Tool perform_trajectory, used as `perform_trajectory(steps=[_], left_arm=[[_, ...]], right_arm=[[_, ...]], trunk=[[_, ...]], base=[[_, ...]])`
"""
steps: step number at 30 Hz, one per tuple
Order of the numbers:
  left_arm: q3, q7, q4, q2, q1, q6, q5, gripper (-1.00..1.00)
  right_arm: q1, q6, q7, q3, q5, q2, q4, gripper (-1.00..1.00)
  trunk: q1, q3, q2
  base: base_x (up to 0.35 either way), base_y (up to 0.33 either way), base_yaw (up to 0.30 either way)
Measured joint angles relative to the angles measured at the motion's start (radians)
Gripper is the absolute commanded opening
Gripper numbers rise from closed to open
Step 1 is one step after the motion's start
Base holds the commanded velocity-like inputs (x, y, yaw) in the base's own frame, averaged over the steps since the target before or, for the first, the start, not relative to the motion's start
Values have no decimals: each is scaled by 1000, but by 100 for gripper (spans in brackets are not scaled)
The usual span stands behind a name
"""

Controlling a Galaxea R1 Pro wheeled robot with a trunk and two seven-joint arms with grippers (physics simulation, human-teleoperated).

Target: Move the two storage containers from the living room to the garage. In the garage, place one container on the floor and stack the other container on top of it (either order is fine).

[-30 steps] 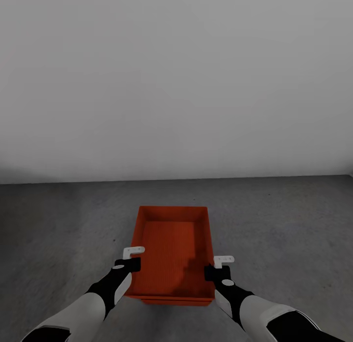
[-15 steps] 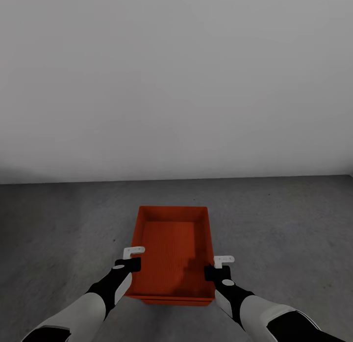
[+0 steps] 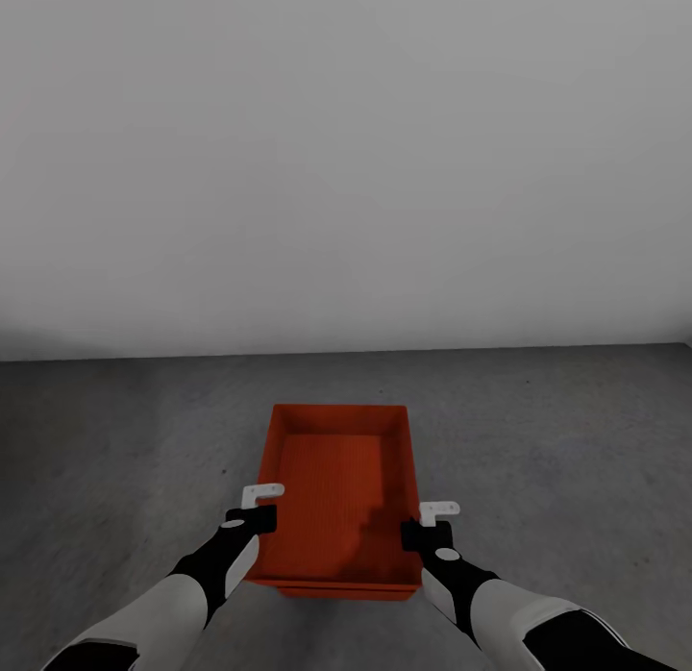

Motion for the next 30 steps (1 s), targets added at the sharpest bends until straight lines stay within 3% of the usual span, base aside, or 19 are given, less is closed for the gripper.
perform_trajectory(steps=[11,21,30], left_arm=[[3,1,-1,-2,0,0,-5,-100],[2,1,-1,-1,0,1,-4,-100],[2,1,-1,-1,0,0,-3,-100]], right_arm=[[0,0,2,-1,1,-2,0,-100],[0,0,1,-1,-1,0,0,-100],[0,0,1,-1,0,-1,0,-100]], trunk=[[0,0,0],[38,-31,-70],[38,-31,-70]], base=[[0,0,0],[0,0,0],[0,0,0]])
